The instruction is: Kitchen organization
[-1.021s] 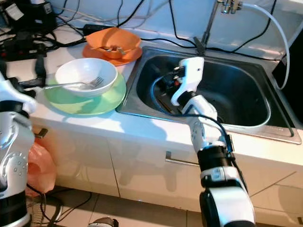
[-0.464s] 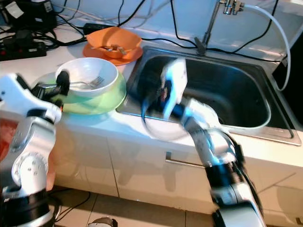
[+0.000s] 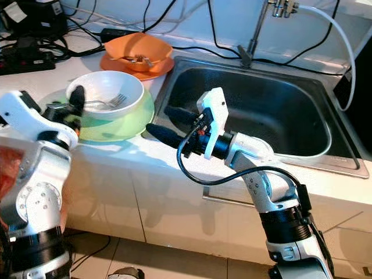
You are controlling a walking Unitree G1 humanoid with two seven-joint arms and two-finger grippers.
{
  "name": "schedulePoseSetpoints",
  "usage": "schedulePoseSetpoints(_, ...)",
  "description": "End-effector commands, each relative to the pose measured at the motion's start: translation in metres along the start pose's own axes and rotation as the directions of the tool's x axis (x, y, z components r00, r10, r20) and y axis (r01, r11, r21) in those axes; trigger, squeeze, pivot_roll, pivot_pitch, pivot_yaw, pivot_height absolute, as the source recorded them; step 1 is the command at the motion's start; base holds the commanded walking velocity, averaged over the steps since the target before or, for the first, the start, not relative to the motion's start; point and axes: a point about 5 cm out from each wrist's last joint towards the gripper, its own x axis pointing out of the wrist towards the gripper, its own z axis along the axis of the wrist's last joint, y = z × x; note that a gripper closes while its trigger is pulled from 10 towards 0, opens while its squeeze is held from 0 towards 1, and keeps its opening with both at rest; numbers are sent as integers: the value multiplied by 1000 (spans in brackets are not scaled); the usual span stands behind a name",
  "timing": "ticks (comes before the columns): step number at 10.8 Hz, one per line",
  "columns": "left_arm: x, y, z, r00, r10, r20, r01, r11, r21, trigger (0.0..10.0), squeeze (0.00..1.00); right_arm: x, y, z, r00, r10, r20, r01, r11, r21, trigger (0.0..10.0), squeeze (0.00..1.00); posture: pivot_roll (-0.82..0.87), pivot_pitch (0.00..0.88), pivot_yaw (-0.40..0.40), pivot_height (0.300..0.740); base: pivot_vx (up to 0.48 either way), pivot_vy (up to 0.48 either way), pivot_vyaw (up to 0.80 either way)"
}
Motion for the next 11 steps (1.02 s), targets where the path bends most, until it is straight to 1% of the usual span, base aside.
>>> schedulePoseSetpoints(1, 2, -2, 1, 1000, 2, 15, -2, 1000, -14, 0, 0, -3, 1, 3, 1000, 13, 0, -13, 1000, -11, 10000, 0, 159, 49, -60, 740, 0, 0, 0)
schedulePoseSetpoints(3, 3, 0, 5, 999, 13, 34, -12, 1000, -12, 0, 0, -4, 2, 3, 1000, 14, -4, -14, 1000, -7, 10000, 0, 157, 47, -60, 740, 0, 0, 0)
schedulePoseSetpoints(4, 3, 1, 3, 999, 25, 22, -24, 999, -38, 0, 0, -7, 3, 5, 1000, 25, -7, -25, 1000, -5, 10000, 0, 157, 47, -60, 740, 0, 0, 0)
schedulePoseSetpoints(6, 3, 1, 0, 999, 31, 6, -31, 997, -66, 0, 0, -9, 4, 6, 999, 34, -11, -34, 999, -4, 10000, 0, 154, 44, -57, 740, 0, 0, 0)
schedulePoseSetpoints(8, 4, 1, -4, 999, 47, -12, -48, 991, -124, 0, 0, -12, 6, 6, 999, 48, -21, -48, 999, -4, 10000, 0, 148, 43, -56, 740, 0, 0, 0)
schedulePoseSetpoints(10, 4, 2, -4, 998, 57, -19, -59, 988, -143, 0, 0, -13, 7, 7, 999, 48, -21, -48, 999, -3, 10000, 0, 148, 43, -55, 740, 0, 0, 0)
schedulePoseSetpoints(11, 4, 3, -4, 997, 70, -22, -72, 982, -174, 0, 0, -12, 7, 8, 999, 49, -17, -49, 999, -1, 10000, 0, 148, 43, -56, 740, 0, 0, 0)
